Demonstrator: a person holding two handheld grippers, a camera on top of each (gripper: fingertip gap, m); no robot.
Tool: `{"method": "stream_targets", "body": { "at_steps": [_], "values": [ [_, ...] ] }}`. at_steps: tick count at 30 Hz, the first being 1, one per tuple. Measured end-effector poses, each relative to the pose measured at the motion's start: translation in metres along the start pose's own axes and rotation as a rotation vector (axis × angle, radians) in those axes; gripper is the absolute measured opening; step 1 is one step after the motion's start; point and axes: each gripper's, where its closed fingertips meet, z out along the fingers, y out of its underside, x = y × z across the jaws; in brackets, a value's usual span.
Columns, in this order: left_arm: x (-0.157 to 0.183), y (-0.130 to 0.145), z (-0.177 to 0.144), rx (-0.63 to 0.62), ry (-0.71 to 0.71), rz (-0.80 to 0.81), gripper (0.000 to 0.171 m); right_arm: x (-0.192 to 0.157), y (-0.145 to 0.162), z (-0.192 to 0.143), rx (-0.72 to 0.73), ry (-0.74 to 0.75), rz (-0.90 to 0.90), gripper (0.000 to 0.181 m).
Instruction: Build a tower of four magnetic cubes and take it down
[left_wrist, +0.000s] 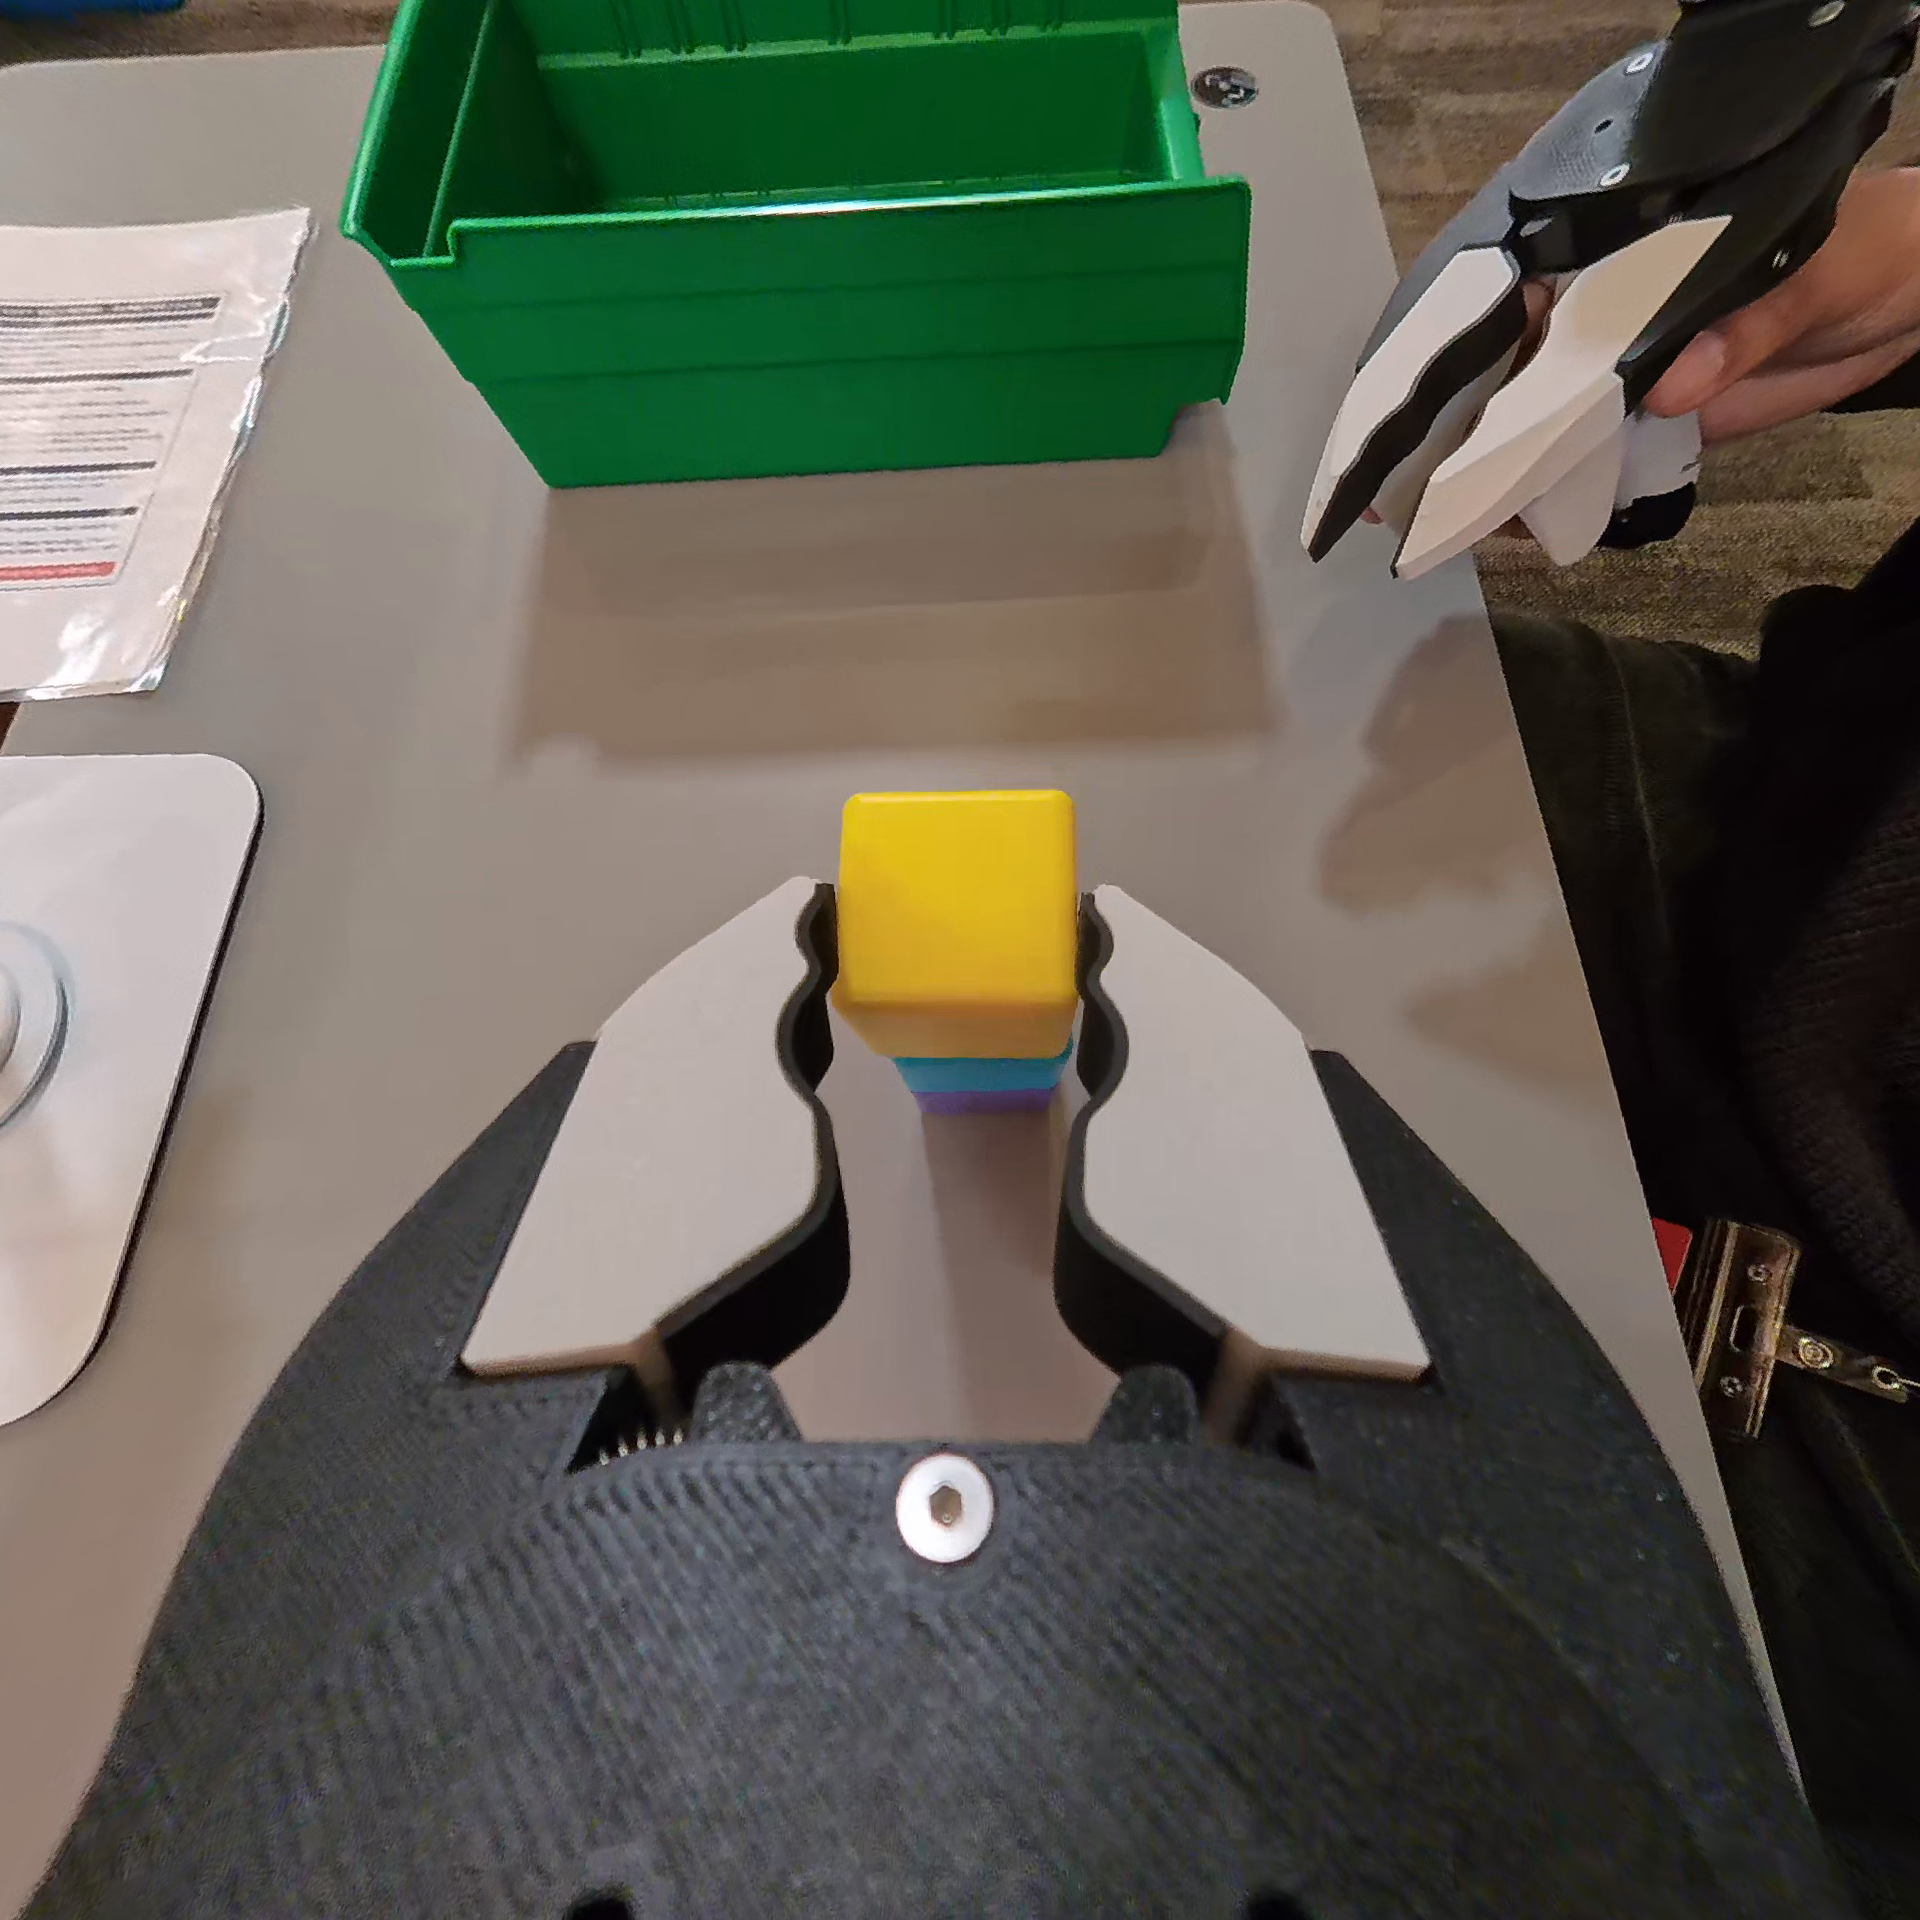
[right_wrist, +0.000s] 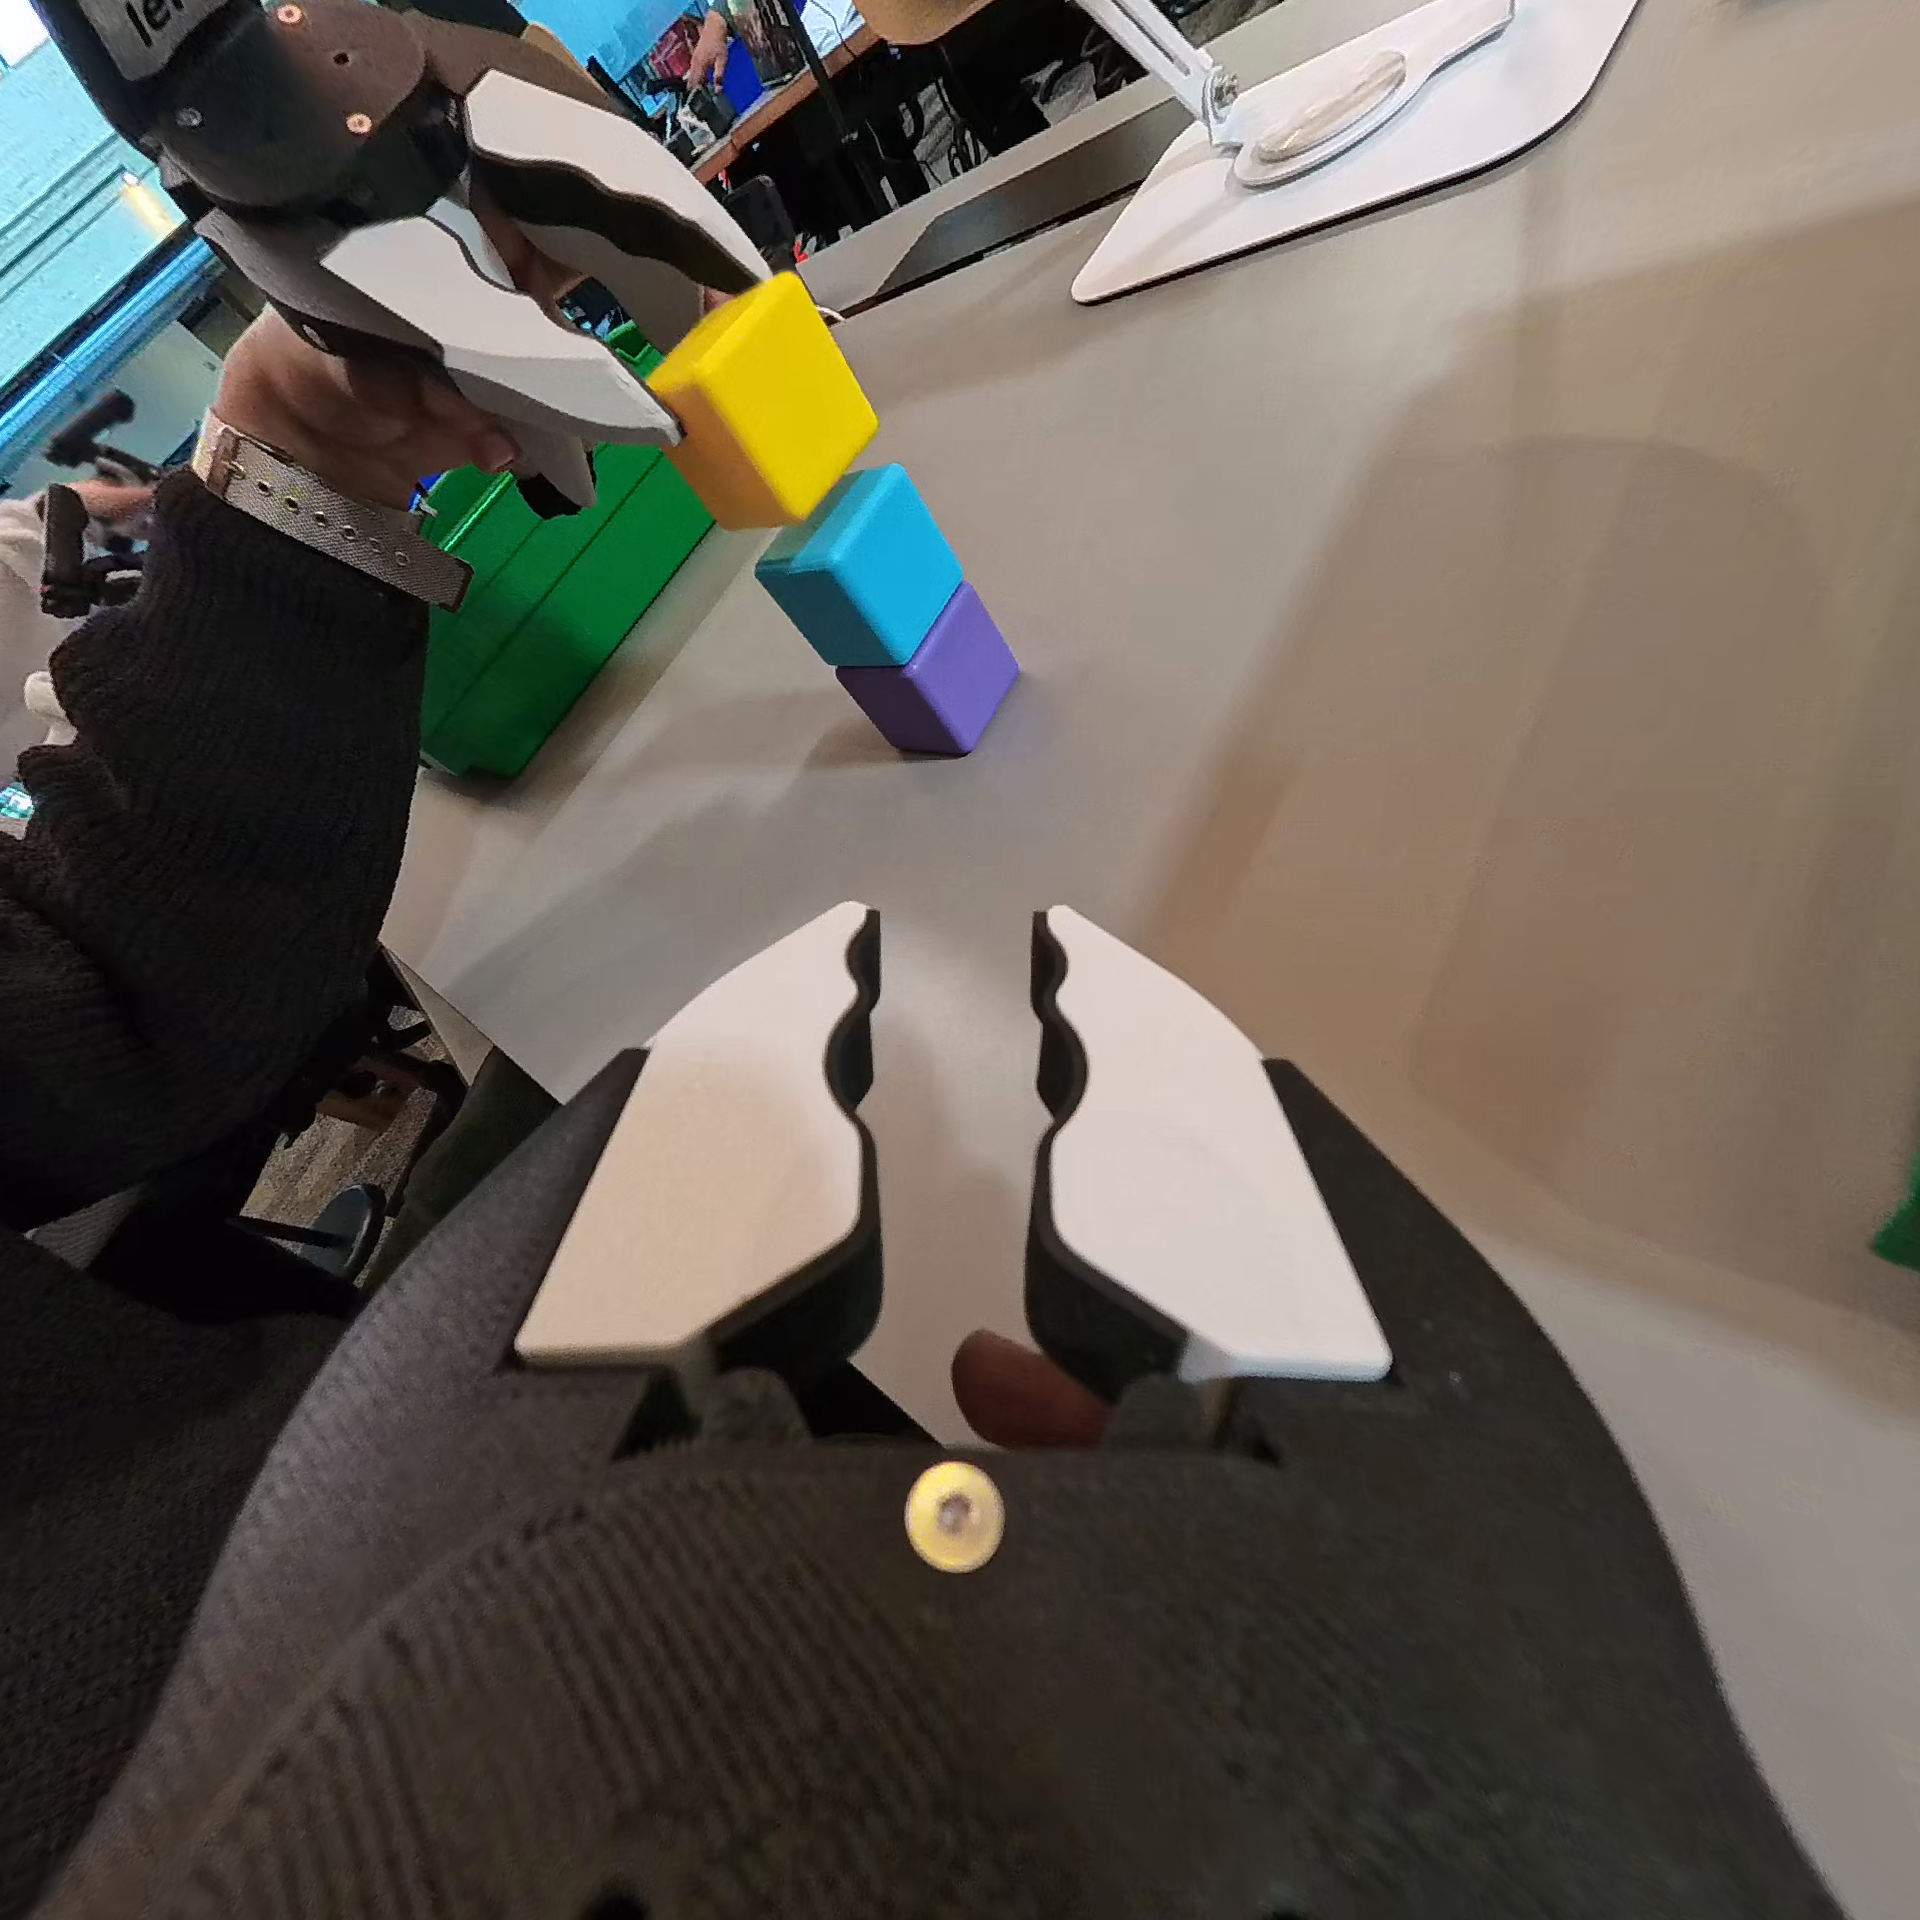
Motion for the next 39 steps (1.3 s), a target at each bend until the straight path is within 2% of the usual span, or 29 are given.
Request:
{"method": "stream_targets", "body": {
  "at_steps": [10, 30, 36, 39],
  "values": [
    [-0.002, 0.005, 0.005, -0.052, -0.028, 0.009, 0.046, 0.000, 0.000, 0.000, -0.003, -0.002, 0.000, 0.028],
    [-0.002, 0.009, 0.003, -0.049, -0.009, 0.021, 0.047, 0.000, 0.001, 0.001, -0.005, -0.001, 0.004, 0.028],
    [0.001, 0.002, 0.000, -0.015, 0.001, 0.024, 0.055, 0.000, 0.001, 0.001, -0.006, 0.000, 0.004, 0.028],
    [0.001, -0.005, -0.012, 0.027, 0.001, 0.023, 0.058, 0.000, 0.001, 0.000, -0.004, -0.001, 0.006, 0.028]
  ]
}}
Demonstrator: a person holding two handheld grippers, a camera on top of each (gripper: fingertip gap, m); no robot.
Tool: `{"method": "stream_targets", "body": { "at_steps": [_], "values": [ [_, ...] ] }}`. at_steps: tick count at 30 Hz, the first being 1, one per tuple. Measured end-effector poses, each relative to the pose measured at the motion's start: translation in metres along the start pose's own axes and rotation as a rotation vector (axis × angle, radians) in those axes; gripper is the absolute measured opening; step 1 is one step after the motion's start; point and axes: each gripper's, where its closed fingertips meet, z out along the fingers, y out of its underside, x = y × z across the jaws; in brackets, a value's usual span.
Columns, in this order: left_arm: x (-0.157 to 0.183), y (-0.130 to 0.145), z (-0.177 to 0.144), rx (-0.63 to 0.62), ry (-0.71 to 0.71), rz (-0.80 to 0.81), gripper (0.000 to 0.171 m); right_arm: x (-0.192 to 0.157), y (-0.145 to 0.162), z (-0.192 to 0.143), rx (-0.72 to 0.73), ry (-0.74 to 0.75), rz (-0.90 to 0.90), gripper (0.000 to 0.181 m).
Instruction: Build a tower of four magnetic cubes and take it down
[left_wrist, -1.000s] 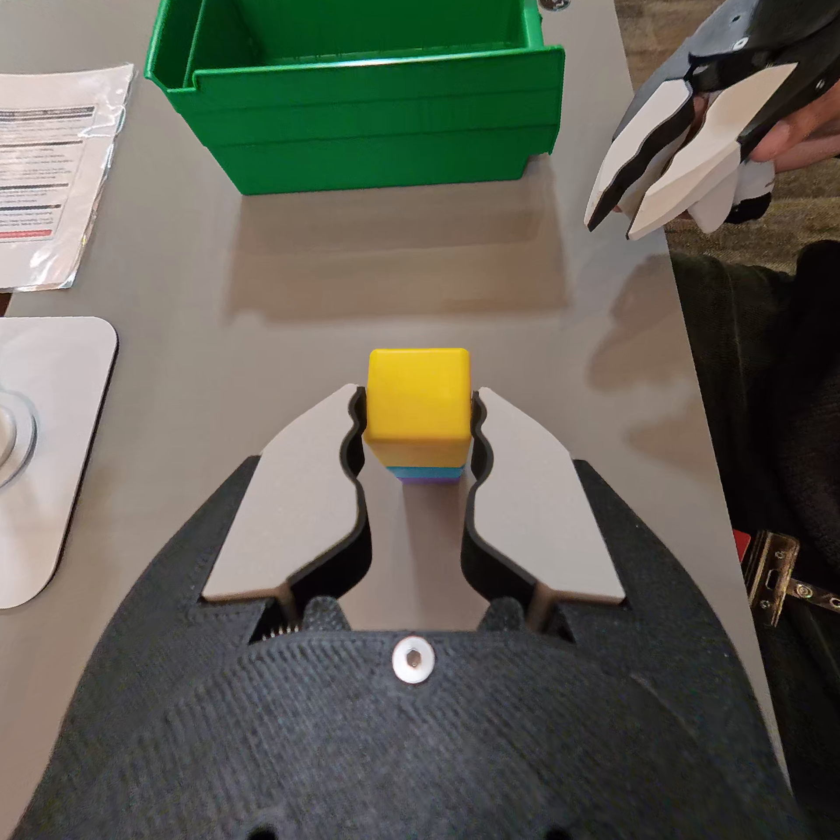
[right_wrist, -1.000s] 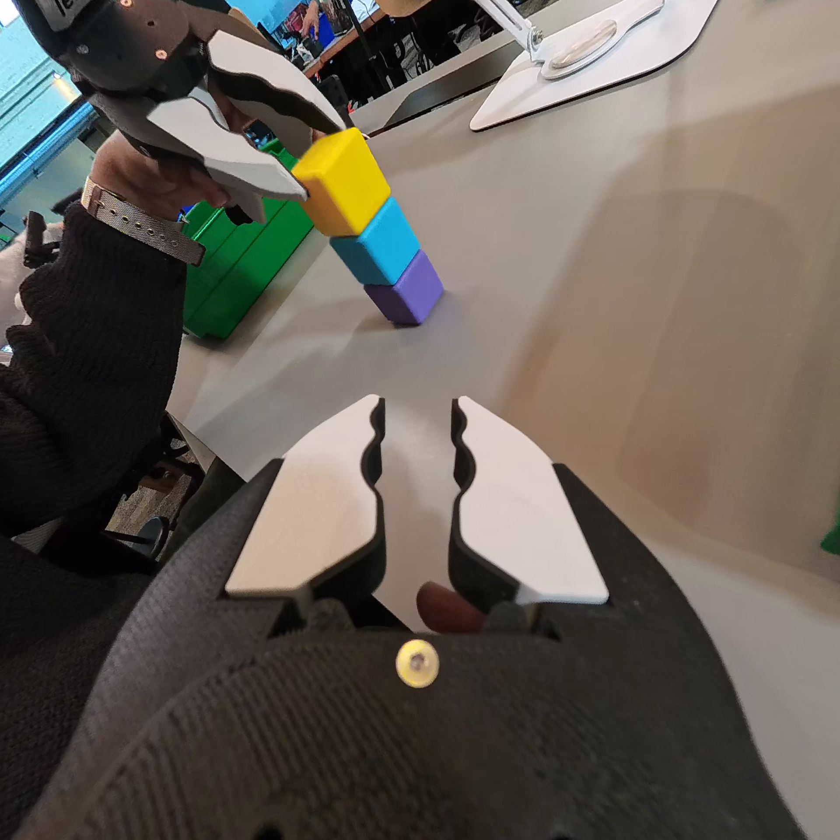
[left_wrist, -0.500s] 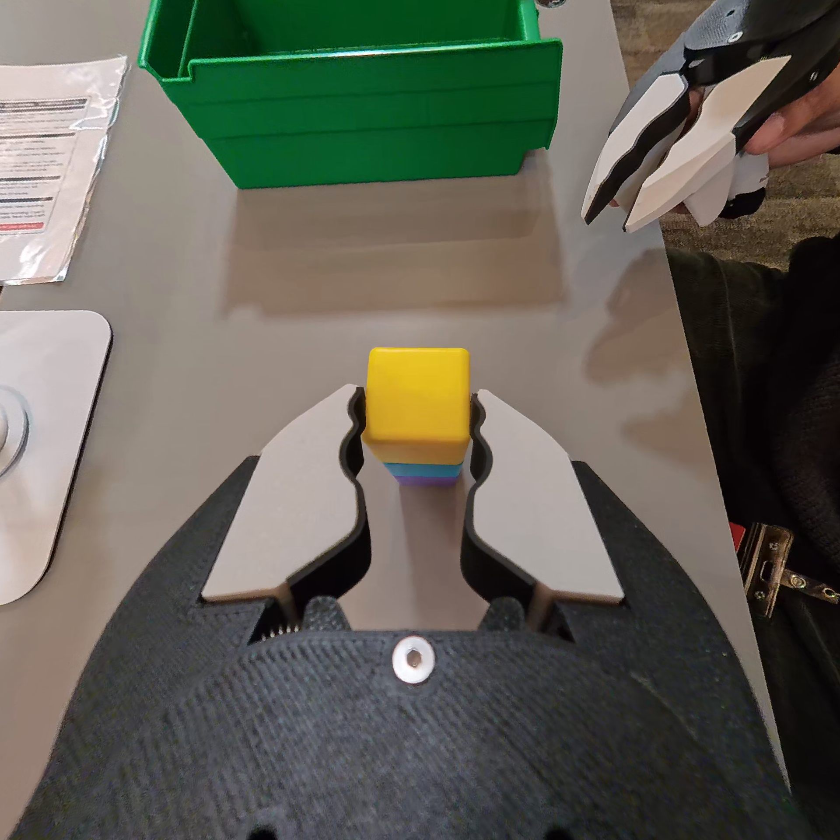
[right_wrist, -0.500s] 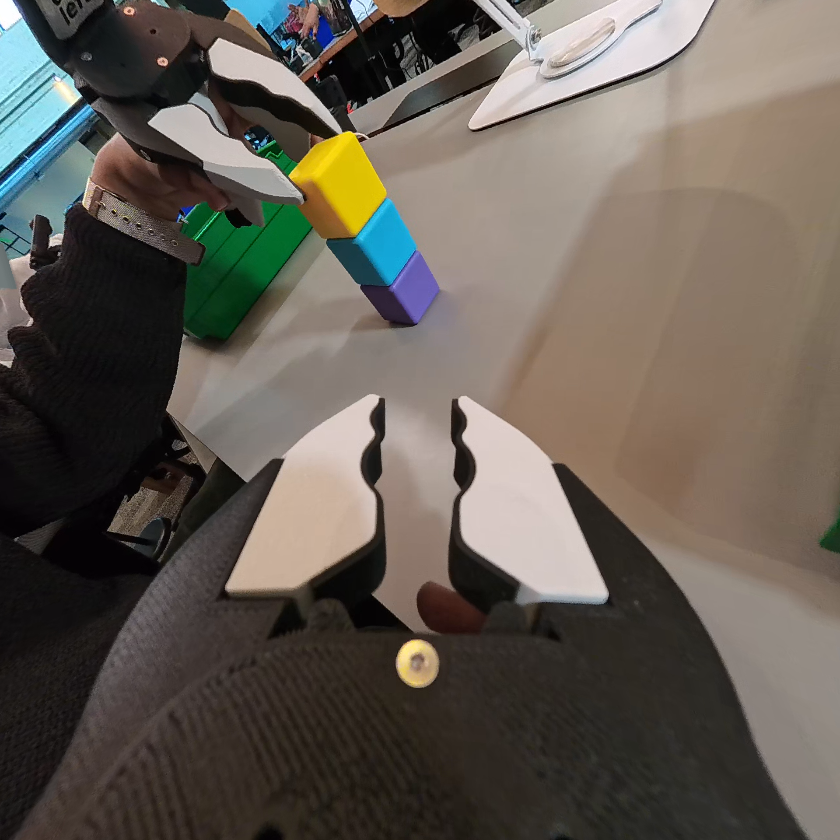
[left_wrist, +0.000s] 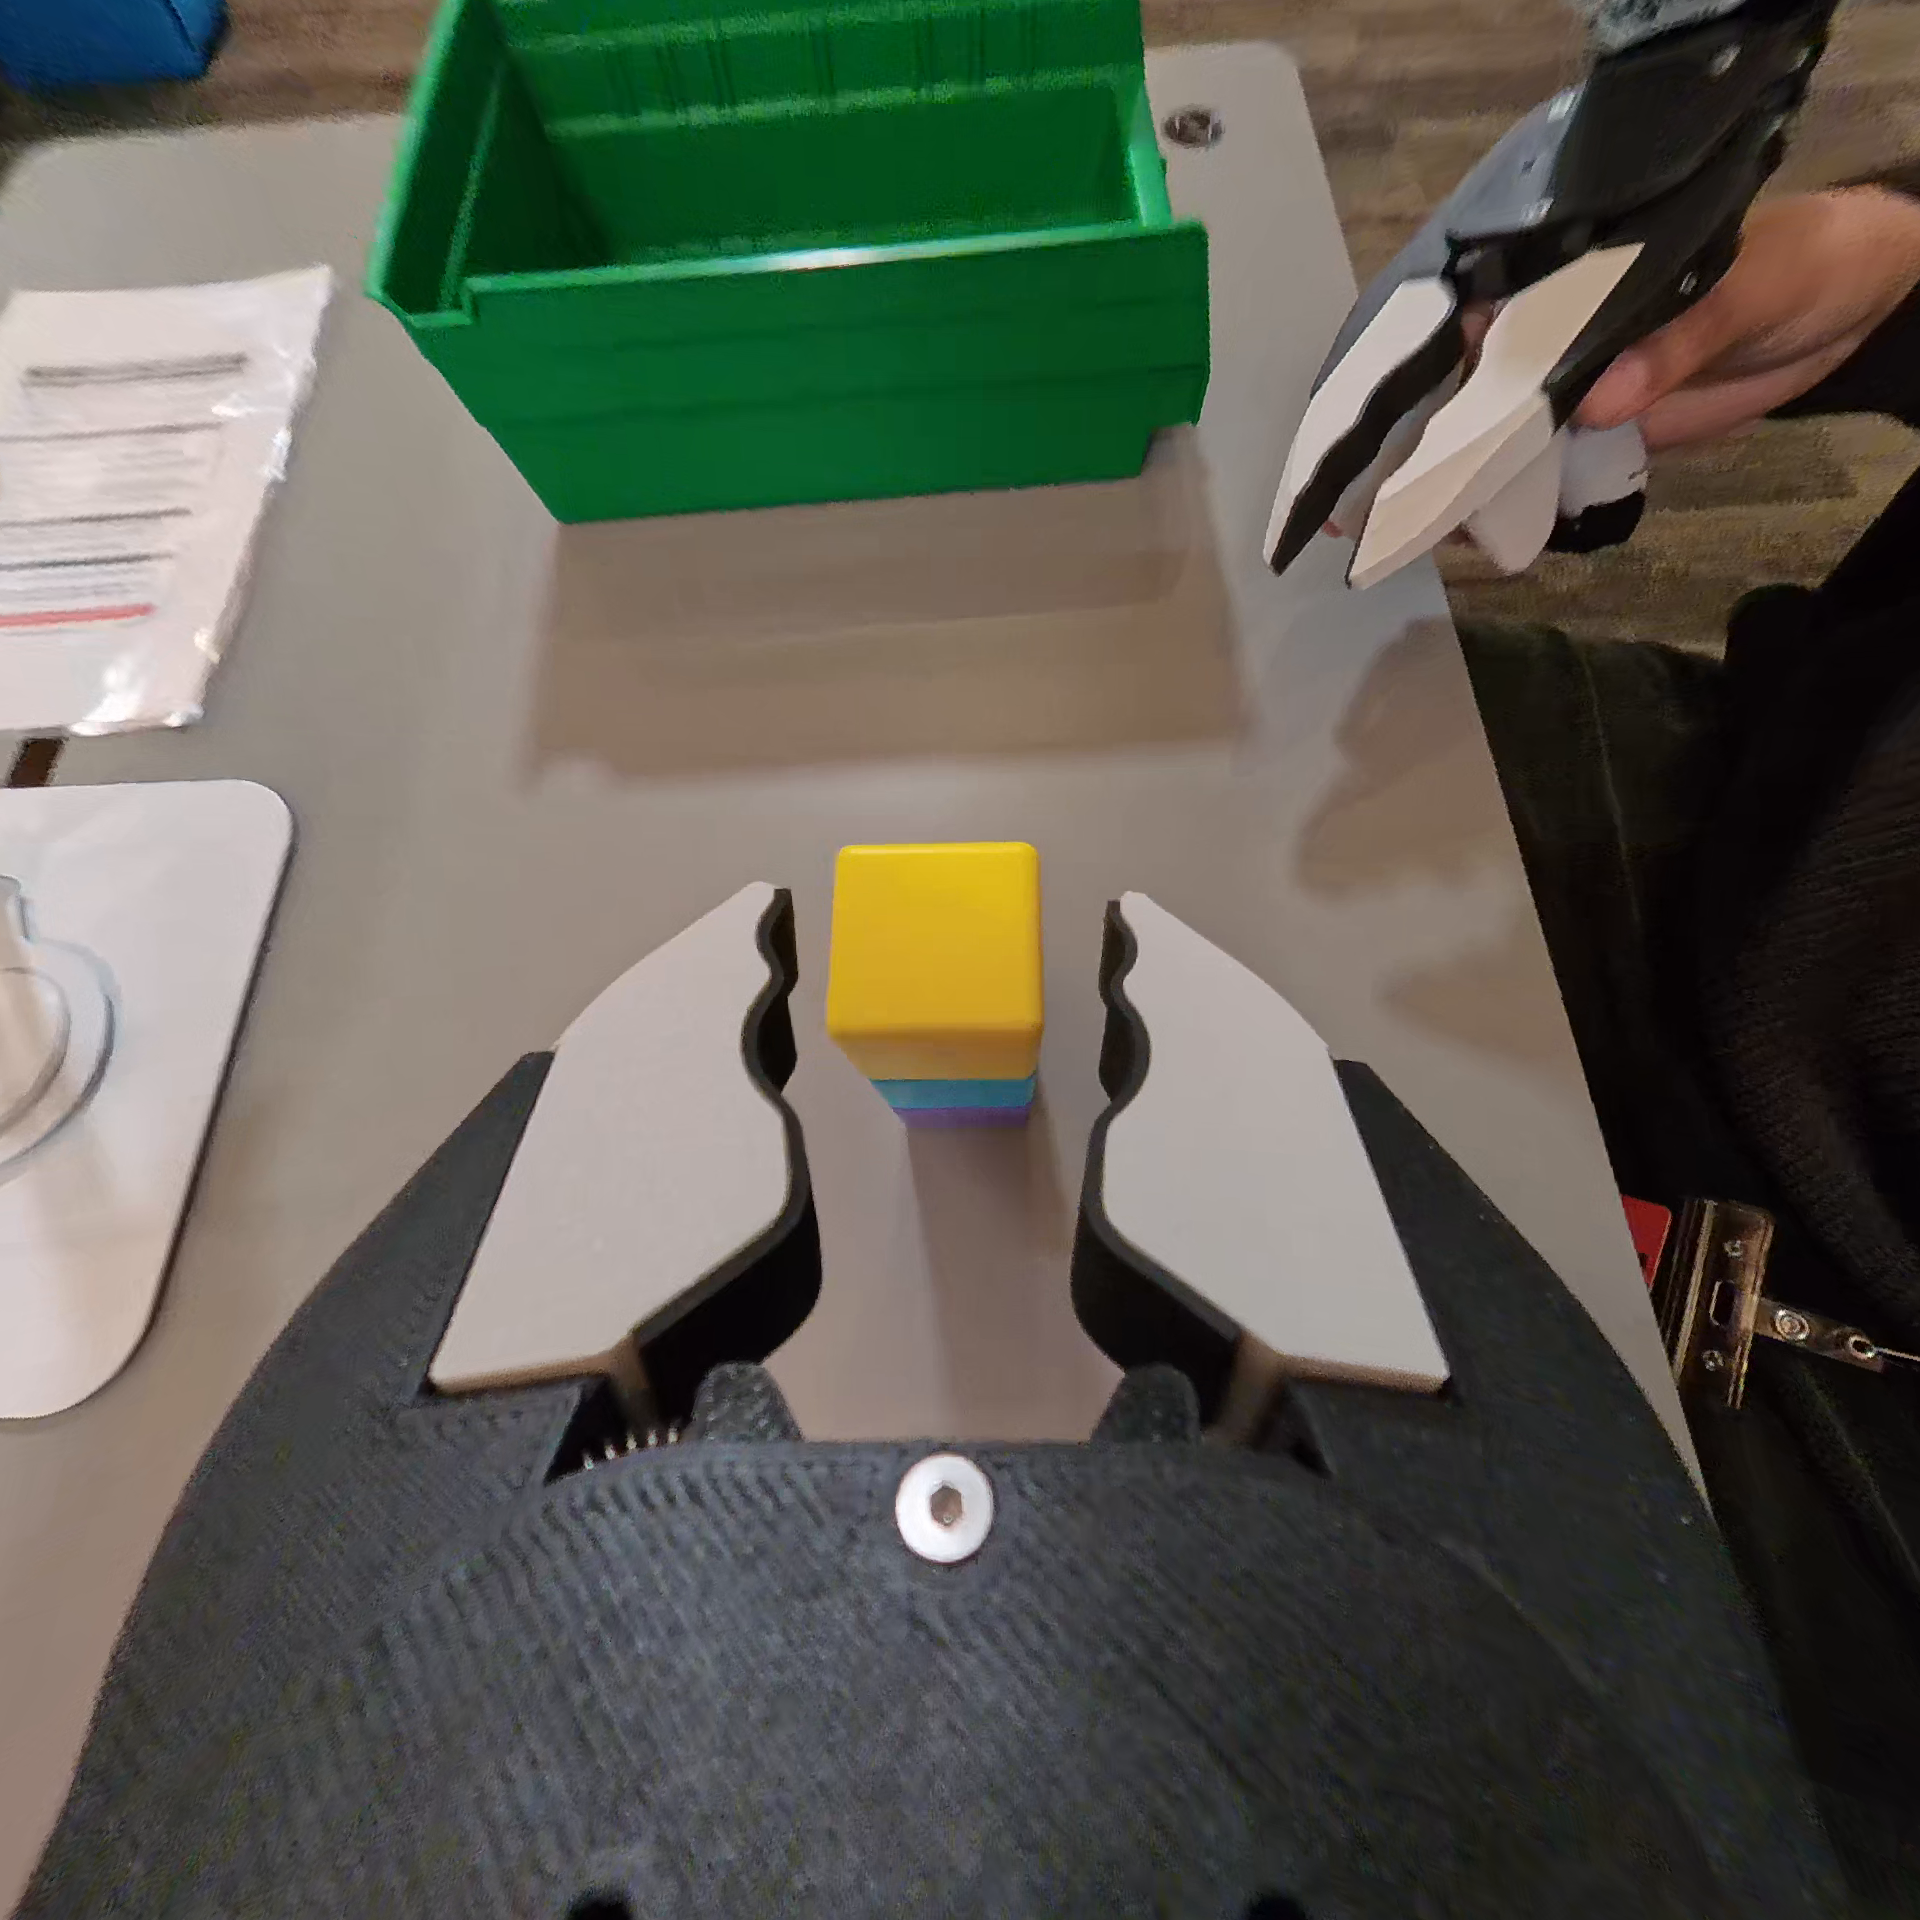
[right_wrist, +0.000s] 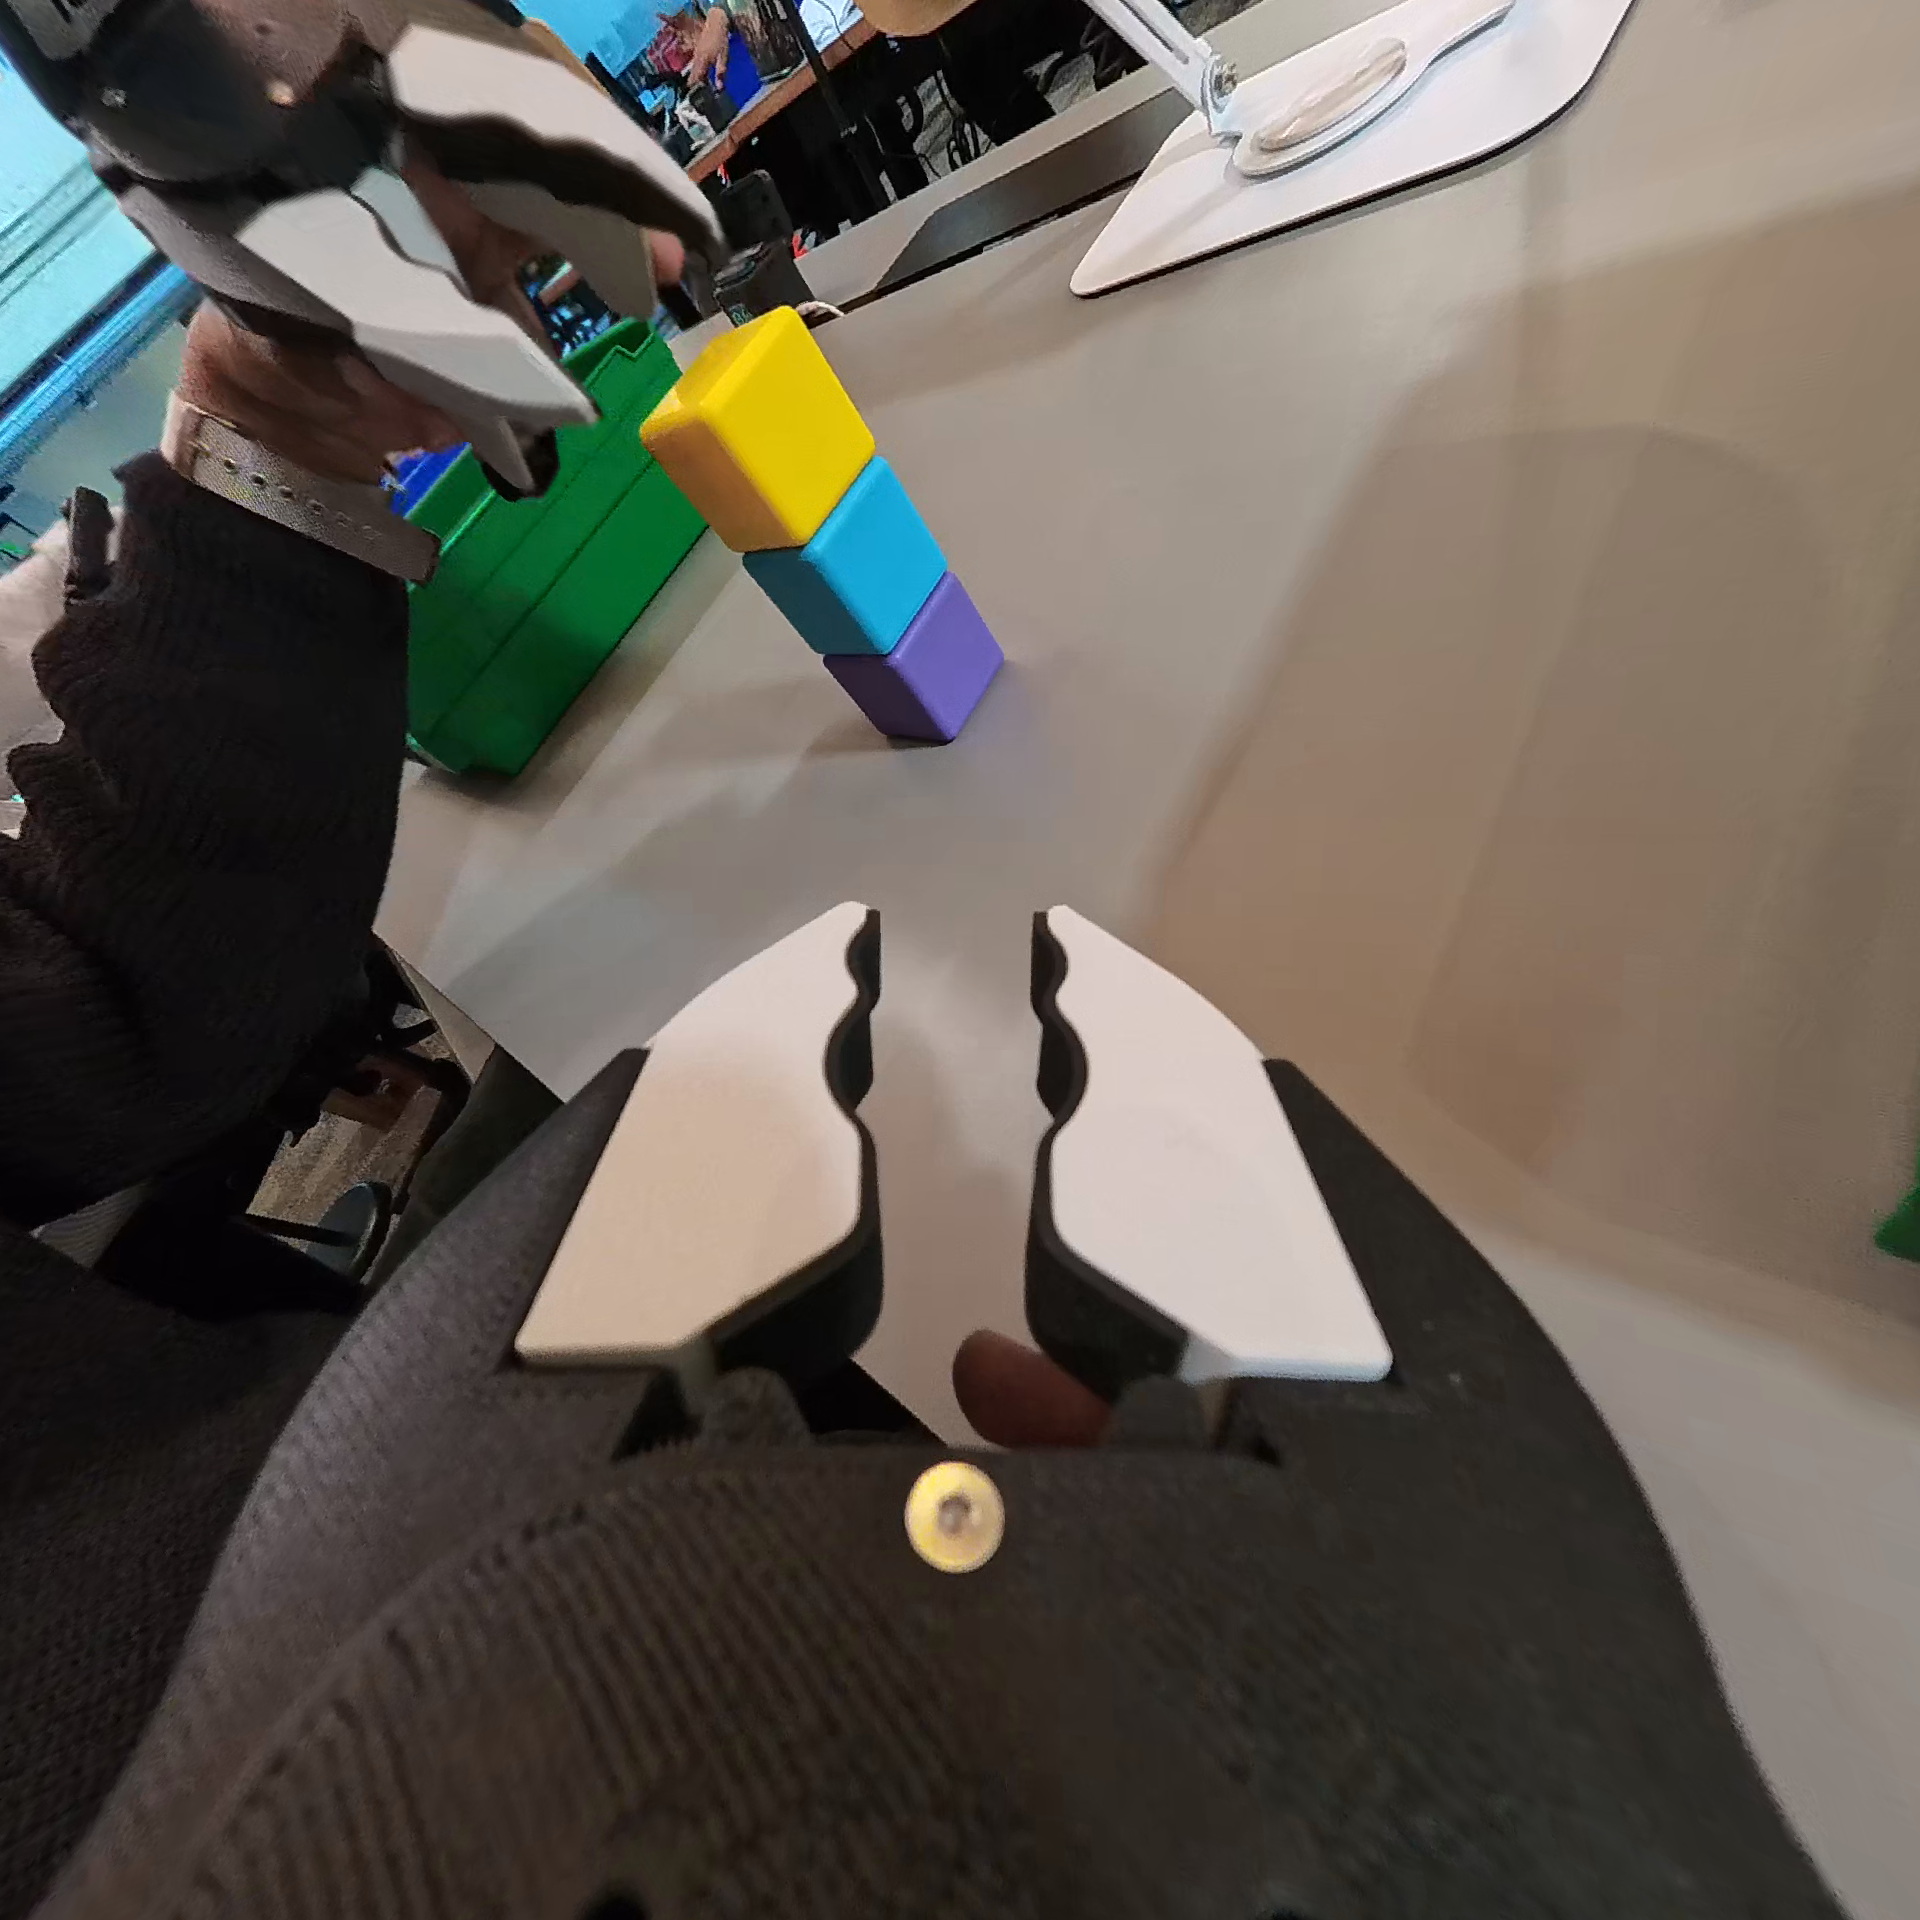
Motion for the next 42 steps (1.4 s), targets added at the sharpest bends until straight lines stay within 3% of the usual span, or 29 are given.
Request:
{"method": "stream_targets", "body": {
  "at_steps": [4, 6, 8, 10, 12, 15, 17, 20, 28, 34, 38, 42],
  "values": [
    [-0.023, -0.031, -0.050, 0.188, -0.127, -0.035, 0.058, 0.000, 0.000, -0.001, 0.003, 0.000, 0.004, 0.028],
    [-0.057, -0.040, -0.095, 0.290, -0.336, -0.100, 0.056, 0.001, 0.000, -0.002, 0.006, 0.000, 0.008, 0.028],
    [-0.101, -0.026, -0.156, 0.335, -0.647, -0.199, 0.056, 0.002, -0.001, -0.002, 0.008, 0.000, 0.013, 0.028],
    [-0.134, 0.015, -0.225, 0.306, -0.966, -0.336, 0.057, 0.002, -0.001, -0.003, 0.009, 0.001, 0.017, 0.028],
    [-0.150, 0.075, -0.287, 0.230, -1.215, -0.510, 0.057, 0.003, -0.001, -0.003, 0.010, 0.004, 0.018, 0.028],
    [-0.149, 0.174, -0.336, 0.040, -1.372, -0.742, 0.058, 0.004, 0.000, -0.001, 0.006, 0.006, 0.020, 0.028],
    [-0.143, 0.224, -0.329, -0.041, -1.286, -0.888, 0.056, 0.003, 0.000, 0.000, 0.004, 0.005, 0.021, 0.028],
    [-0.138, 0.264, -0.305, -0.115, -1.147, -1.015, 0.057, 0.002, 0.000, 0.003, -0.001, 0.004, 0.016, 0.028],
    [-0.134, 0.341, -0.319, -0.475, -1.351, -1.036, 0.064, 0.003, 0.001, 0.008, -0.015, 0.001, 0.019, 0.028],
    [-0.139, 0.364, -0.312, -0.336, -1.349, -1.132, 0.063, 0.005, 0.001, 0.007, -0.010, 0.006, 0.028, 0.028],
    [-0.132, 0.376, -0.315, -0.432, -1.350, -1.163, 0.064, 0.006, -0.001, 0.008, 0.002, -0.008, 0.064, 0.028],
    [-0.141, 0.372, -0.307, -0.395, -1.339, -1.118, 0.065, 0.005, 0.000, 0.009, 0.000, -0.021, 0.087, 0.028]
  ]
}}
